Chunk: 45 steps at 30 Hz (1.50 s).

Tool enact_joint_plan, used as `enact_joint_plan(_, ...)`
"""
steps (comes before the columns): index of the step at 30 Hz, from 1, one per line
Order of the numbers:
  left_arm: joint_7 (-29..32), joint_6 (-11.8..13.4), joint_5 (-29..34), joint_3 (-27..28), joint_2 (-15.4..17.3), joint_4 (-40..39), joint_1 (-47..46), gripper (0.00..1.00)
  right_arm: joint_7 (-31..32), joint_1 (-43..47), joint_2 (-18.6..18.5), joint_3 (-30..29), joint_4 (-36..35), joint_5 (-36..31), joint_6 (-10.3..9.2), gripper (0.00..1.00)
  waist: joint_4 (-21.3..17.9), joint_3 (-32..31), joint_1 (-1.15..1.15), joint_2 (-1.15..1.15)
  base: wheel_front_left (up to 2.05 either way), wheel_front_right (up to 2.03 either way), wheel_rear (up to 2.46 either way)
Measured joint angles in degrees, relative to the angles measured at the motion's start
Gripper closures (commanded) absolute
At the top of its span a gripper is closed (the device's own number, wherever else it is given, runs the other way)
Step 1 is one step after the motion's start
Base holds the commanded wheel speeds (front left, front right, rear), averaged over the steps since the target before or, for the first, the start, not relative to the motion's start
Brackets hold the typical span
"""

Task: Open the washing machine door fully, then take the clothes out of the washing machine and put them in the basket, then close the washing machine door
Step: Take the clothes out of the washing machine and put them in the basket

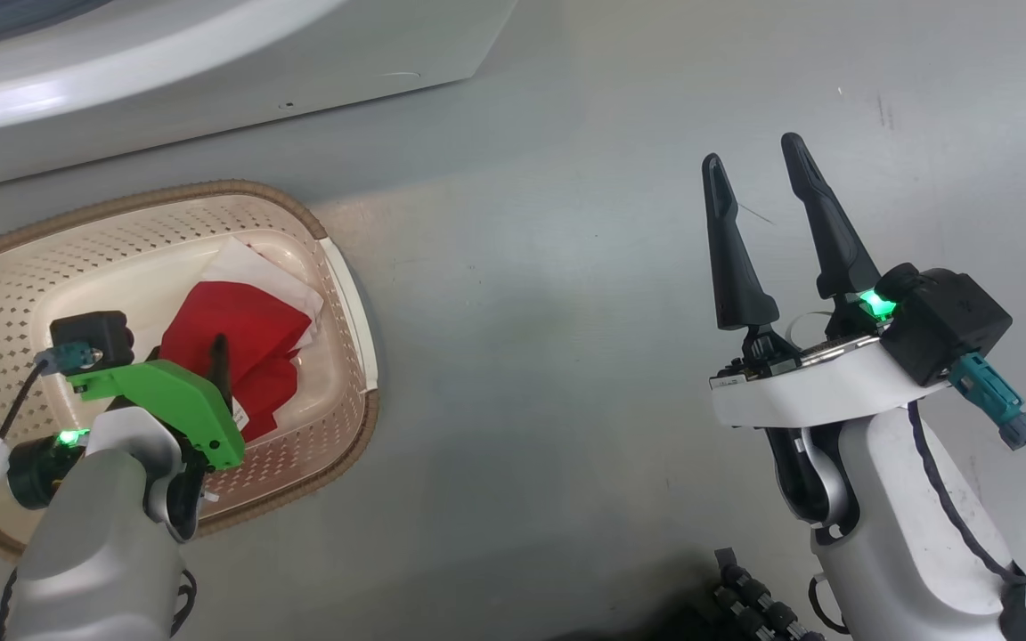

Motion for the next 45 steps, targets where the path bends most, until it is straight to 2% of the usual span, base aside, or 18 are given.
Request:
enact_joint_plan(13, -6.3, -1.6, 0.5, -0.8, -0.5, 3.5, -0.8, 0.0, 0.0, 0.0, 0.0, -1.2, 1.5, -0.1, -0.43, 0.0, 1.3, -3.0, 0.0, 0.0, 0.0, 0.0, 0.0)
enact_joint_plan(23, -13.9, -3.1, 1.0, -1.5, -1.5, 4.5, -0.8, 0.0, 0.0, 0.5, -0.1, -3.0, 3.9, -1.1, -0.35, 0.0, 3.6, -7.6, 0.0, 0.0, 0.0, 0.0, 0.0)
enact_joint_plan(28, -15.6, -3.5, 1.1, -1.9, -1.7, 4.0, -0.4, 0.0, 0.0, 2.1, -0.1, -3.4, 5.4, -2.3, 0.24, 0.0, 5.0, -10.5, 0.0, 0.0, 0.0, 0.0, 0.0)
enact_joint_plan(38, -16.1, -4.1, 2.2, -2.5, -2.3, -0.5, 3.8, 0.0, 0.0, 7.1, -0.1, -5.2, 8.2, -3.6, 1.18, 0.0, 7.6, -17.7, 0.0, 0.0, 0.0, 0.0, 0.0)
enact_joint_plan(45, -16.0, -4.1, 4.7, -0.7, -2.2, -11.2, 5.5, 0.0, 0.0, 10.3, 0.0, -6.1, 9.5, -3.7, 1.43, 0.0, 9.4, -23.0, 0.0, 0.0, 0.0, 0.0, 0.0)
